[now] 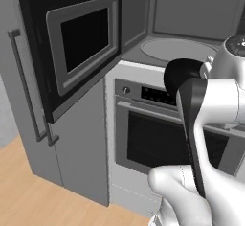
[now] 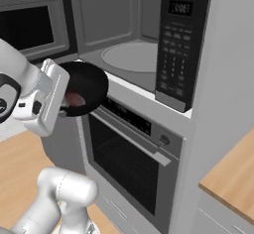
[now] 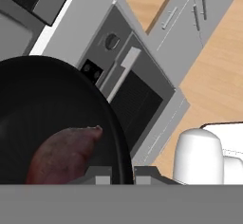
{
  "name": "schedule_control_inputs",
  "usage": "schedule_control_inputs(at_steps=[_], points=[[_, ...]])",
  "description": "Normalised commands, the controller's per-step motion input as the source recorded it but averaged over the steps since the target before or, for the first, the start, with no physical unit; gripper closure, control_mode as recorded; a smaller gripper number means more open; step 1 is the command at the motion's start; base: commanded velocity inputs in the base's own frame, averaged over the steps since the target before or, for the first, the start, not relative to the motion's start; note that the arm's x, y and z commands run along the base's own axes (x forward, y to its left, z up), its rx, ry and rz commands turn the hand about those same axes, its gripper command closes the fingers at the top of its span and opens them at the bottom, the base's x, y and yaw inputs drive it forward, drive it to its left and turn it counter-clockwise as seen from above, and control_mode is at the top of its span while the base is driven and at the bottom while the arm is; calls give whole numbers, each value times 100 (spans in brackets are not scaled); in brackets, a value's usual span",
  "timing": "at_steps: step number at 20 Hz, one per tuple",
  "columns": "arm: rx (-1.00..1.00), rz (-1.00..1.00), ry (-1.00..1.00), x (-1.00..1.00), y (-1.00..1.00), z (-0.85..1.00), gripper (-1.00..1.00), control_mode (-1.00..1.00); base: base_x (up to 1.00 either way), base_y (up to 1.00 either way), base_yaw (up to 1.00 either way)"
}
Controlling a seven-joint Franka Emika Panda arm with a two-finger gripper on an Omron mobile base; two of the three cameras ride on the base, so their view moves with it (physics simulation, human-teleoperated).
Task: Pick the potato from the sink and place it in the bowl. Then pick the bowl and place it in the microwave. Then close the microwave door and press the start button.
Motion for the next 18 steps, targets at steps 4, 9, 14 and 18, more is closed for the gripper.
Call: schedule_control_inputs(at_steps=[4, 9, 14, 18], points=[[0, 0, 0, 0, 0, 0, 100, 100, 34, 5, 16], [0, 0, 0, 0, 0, 0, 100, 100, 0, -1, 24], [-10, 12, -4, -7, -13, 62, 100, -100, -4, 0, 4], [-16, 2, 0, 1, -32, 63, 100, -100, 0, 0, 0]])
